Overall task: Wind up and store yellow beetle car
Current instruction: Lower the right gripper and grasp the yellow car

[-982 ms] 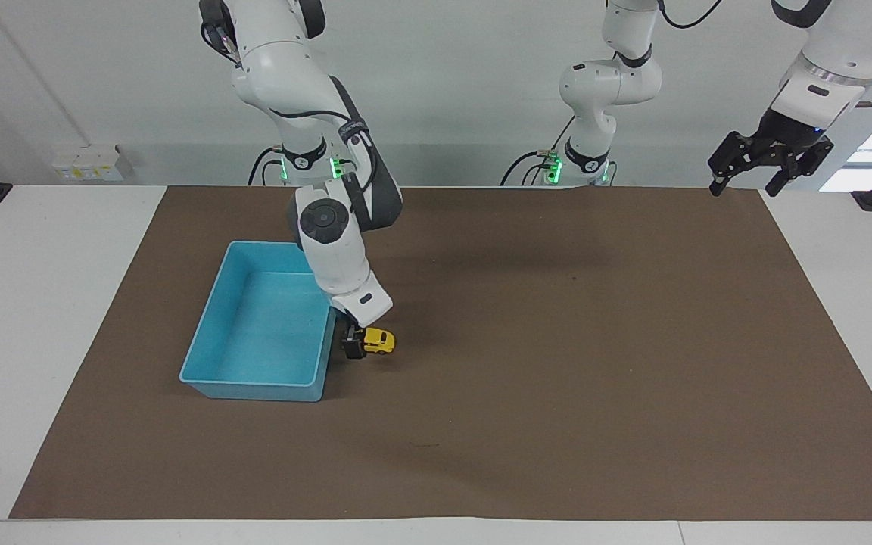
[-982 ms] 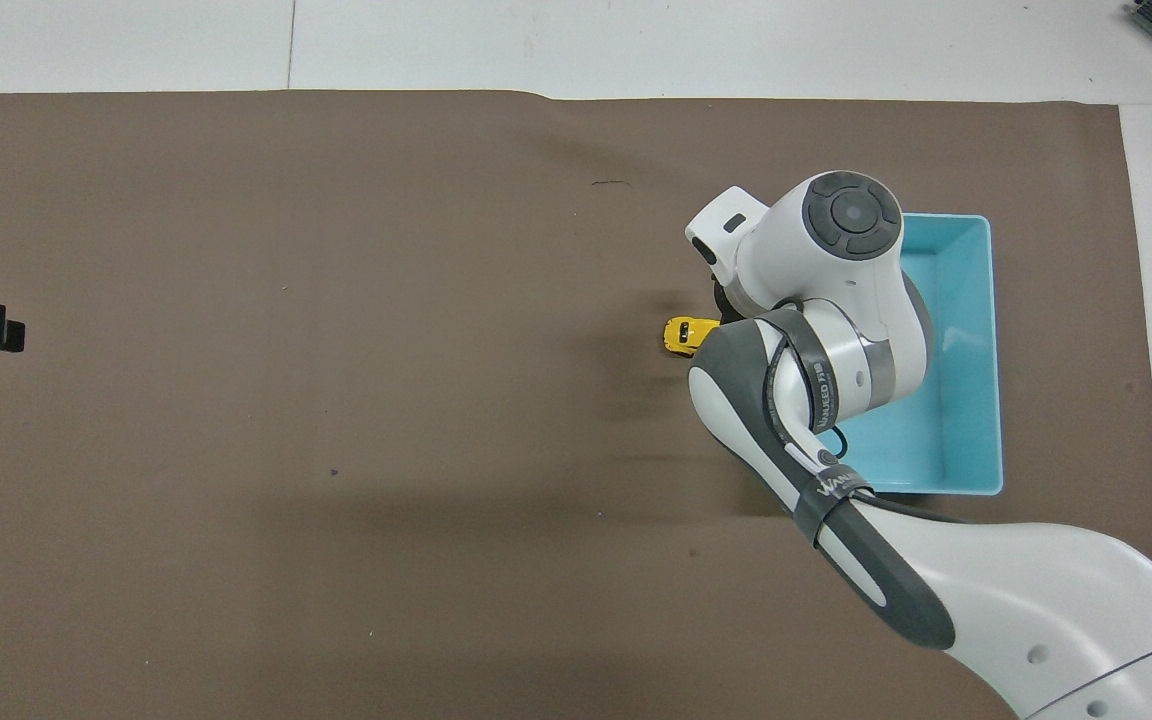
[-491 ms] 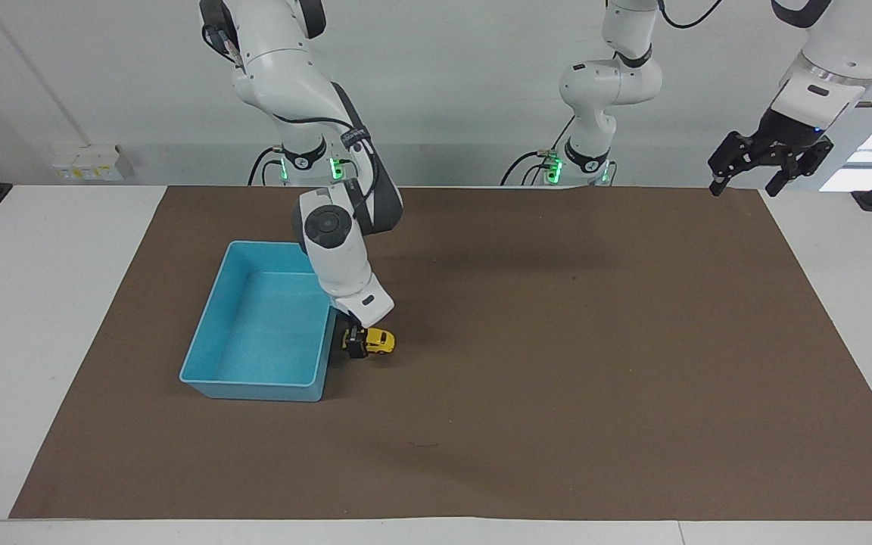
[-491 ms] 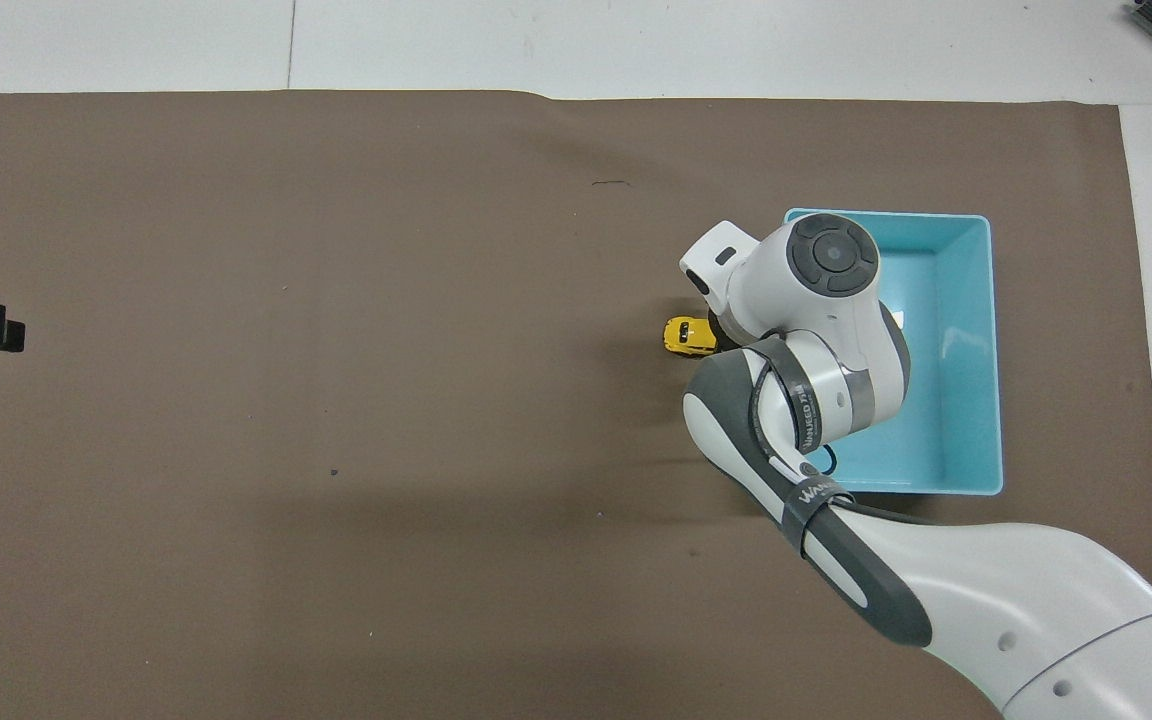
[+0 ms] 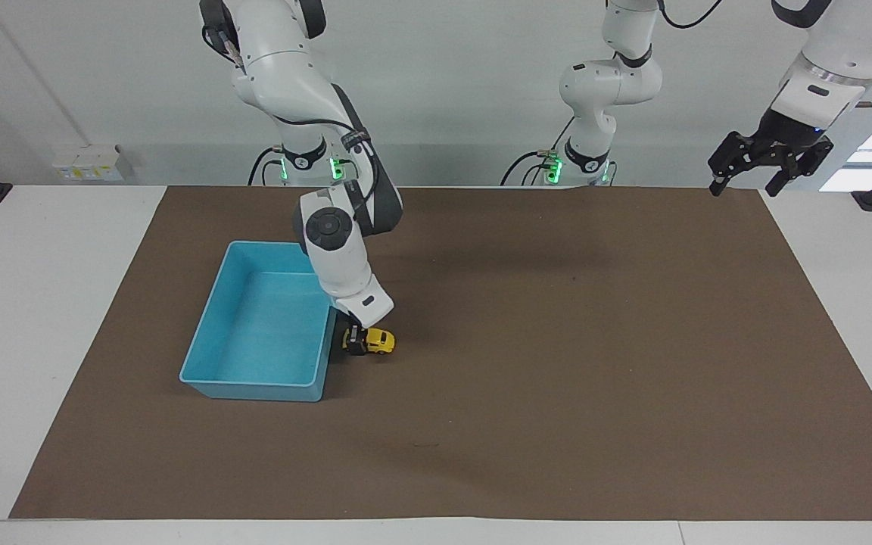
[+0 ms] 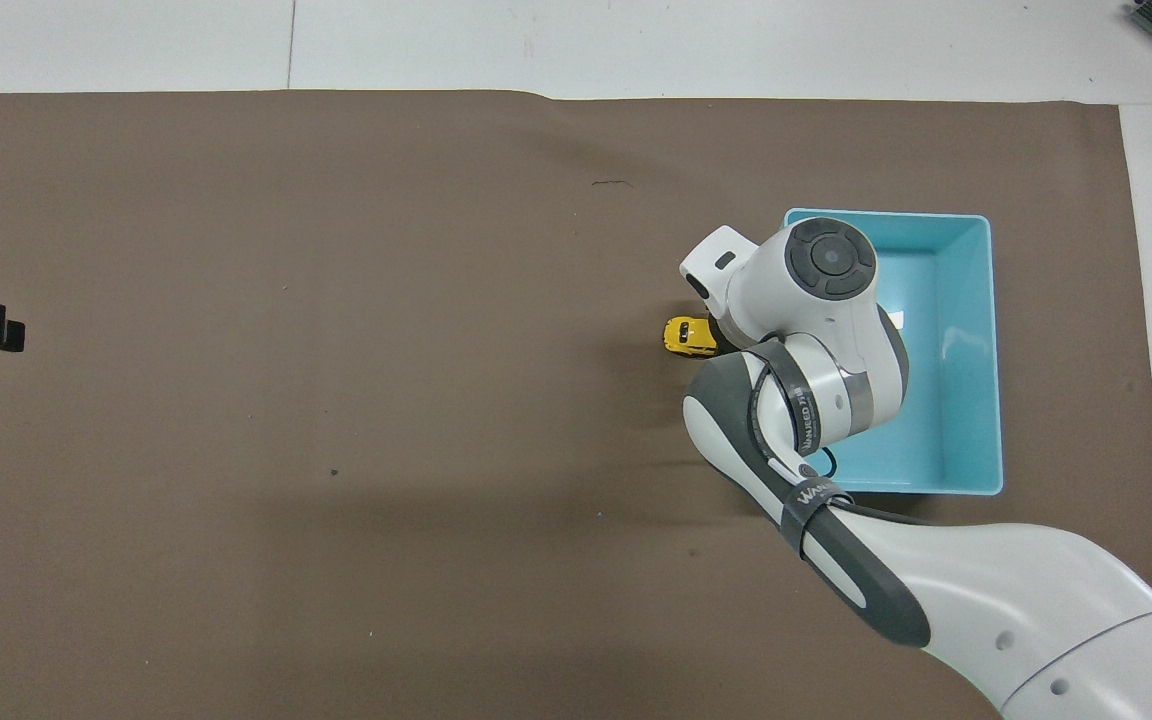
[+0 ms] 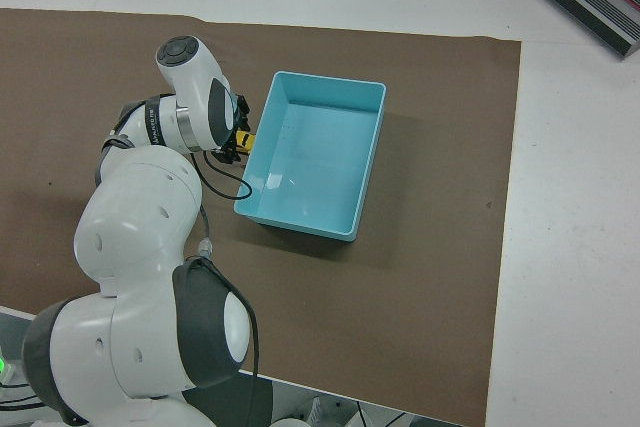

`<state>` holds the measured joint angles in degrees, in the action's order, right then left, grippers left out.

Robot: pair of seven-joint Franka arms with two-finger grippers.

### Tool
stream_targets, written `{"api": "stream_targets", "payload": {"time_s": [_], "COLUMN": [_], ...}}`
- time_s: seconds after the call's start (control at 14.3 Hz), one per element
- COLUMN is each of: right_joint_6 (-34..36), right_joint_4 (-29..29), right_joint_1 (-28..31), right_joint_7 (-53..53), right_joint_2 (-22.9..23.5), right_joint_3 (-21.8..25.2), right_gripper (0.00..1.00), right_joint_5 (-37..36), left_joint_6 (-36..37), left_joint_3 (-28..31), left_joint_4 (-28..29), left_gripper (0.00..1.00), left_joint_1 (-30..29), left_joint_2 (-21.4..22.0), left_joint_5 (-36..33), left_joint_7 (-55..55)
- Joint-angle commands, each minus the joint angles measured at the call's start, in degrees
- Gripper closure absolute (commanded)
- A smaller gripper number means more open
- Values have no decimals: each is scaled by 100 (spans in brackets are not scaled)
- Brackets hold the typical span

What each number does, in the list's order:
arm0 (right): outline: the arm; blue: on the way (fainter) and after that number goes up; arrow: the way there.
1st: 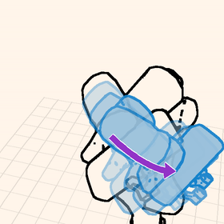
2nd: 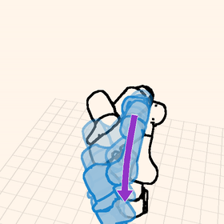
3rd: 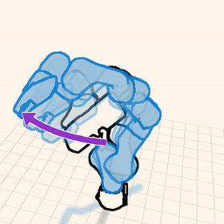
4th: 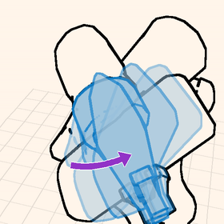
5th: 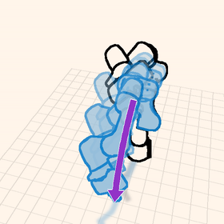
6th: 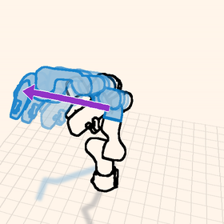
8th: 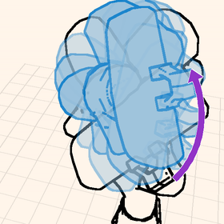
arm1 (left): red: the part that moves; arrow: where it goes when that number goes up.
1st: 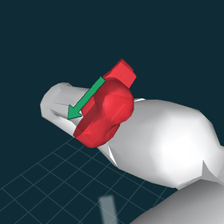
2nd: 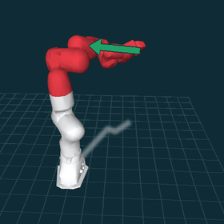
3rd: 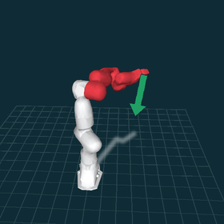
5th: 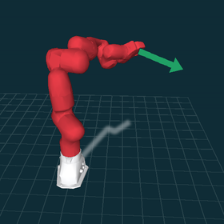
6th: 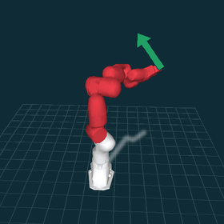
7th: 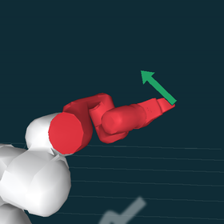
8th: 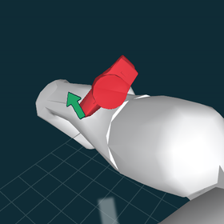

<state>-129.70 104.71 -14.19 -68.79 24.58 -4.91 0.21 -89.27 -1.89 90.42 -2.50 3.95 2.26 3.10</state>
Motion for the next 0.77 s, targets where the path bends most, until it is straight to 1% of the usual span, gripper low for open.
{"api": "stream_targets", "payload": {"time_s": [0.0,0.07,0.21,0.35,0.49,0.7], "right_joint_6": [-117,-117,-117,-65,-21,102], "right_joint_4": [119,119,85,6,-143,-284], "right_joint_1": [22,13,13,4,-170,-198], "right_joint_7": [-29,-29,-29,-21,-12,190], "right_joint_2": [-77,-77,-68,-59,-59,-94], "right_joint_3": [-19,-19,-19,-19,-19,-19], "right_gripper": [65,74,87,96,100,100], "right_joint_5": [-38,-30,-38,-30,-12,-12], "left_joint_6": [76,76,76,76,76,76], "left_joint_3": [-39,-39,-39,-39,-39,-39], "left_joint_4": [-33,-33,-33,-33,-33,-33], "left_gripper": [0,0,0,0,0,0], "left_joint_1": [-84,-84,-84,-84,-84,-84], "left_joint_2": [53,53,53,53,53,53], "left_joint_5": [55,55,55,55,55,55], "left_joint_7": [42,42,42,42,42,42]}}
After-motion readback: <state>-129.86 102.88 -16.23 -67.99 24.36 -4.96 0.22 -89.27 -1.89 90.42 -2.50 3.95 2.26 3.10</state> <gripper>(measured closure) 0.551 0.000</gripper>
